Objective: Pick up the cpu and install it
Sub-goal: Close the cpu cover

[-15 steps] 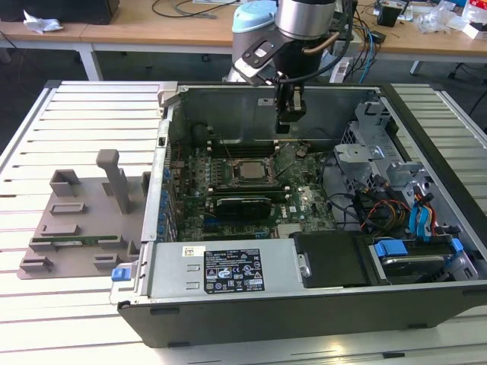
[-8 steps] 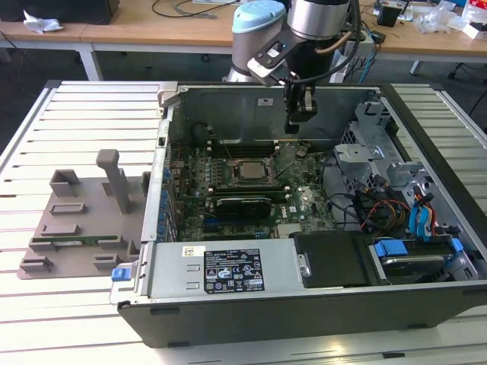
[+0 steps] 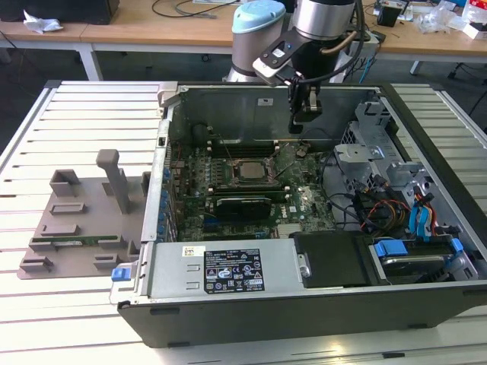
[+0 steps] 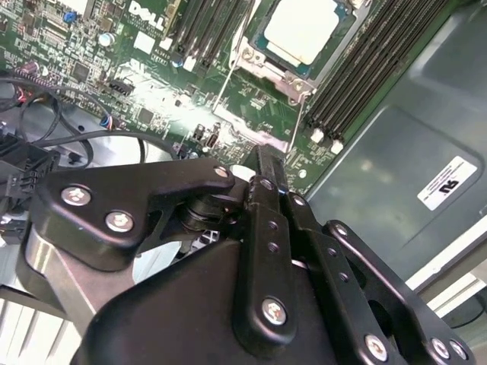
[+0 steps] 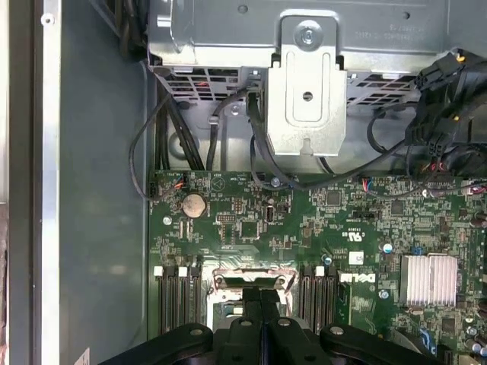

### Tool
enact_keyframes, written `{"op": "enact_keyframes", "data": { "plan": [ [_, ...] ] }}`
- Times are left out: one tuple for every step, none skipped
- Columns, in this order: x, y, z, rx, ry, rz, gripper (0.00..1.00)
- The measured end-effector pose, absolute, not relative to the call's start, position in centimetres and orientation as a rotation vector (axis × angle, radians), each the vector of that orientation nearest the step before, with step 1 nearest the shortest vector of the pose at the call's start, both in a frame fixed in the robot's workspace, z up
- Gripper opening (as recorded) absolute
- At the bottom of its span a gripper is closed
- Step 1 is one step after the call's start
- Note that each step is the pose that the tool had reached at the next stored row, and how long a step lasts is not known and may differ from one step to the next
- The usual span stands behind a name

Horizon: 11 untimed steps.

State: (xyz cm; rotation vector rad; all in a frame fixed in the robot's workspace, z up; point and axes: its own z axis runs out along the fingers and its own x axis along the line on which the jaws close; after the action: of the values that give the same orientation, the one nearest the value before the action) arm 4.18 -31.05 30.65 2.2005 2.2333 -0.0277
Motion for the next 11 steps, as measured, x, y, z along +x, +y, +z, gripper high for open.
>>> {"op": "enact_keyframes", "data": {
  "plan": [
    [4.26,-31.05,30.64,2.201,2.233,-0.028,0.11],
    [4.4,-31.05,30.65,2.2,2.233,-0.028,0.11],
    [4.47,-31.05,30.65,2.2,2.233,-0.028,0.11],
    [4.52,-31.05,30.65,2.2,2.233,-0.028,0.11],
    [4.66,-31.06,30.65,2.201,2.233,-0.028,0.11],
    [4.79,-31.06,30.64,2.201,2.233,-0.028,0.11],
    [4.89,-31.05,30.64,2.201,2.233,-0.028,0.11],
    [4.96,-31.05,30.64,2.201,2.233,-0.028,0.11],
    [5.07,-31.05,30.64,2.2,2.233,-0.028,0.11],
    [5.14,-31.06,30.64,2.201,2.233,-0.028,0.11],
    [5.22,-31.05,30.64,2.2,2.233,-0.028,0.11]
  ]
}}
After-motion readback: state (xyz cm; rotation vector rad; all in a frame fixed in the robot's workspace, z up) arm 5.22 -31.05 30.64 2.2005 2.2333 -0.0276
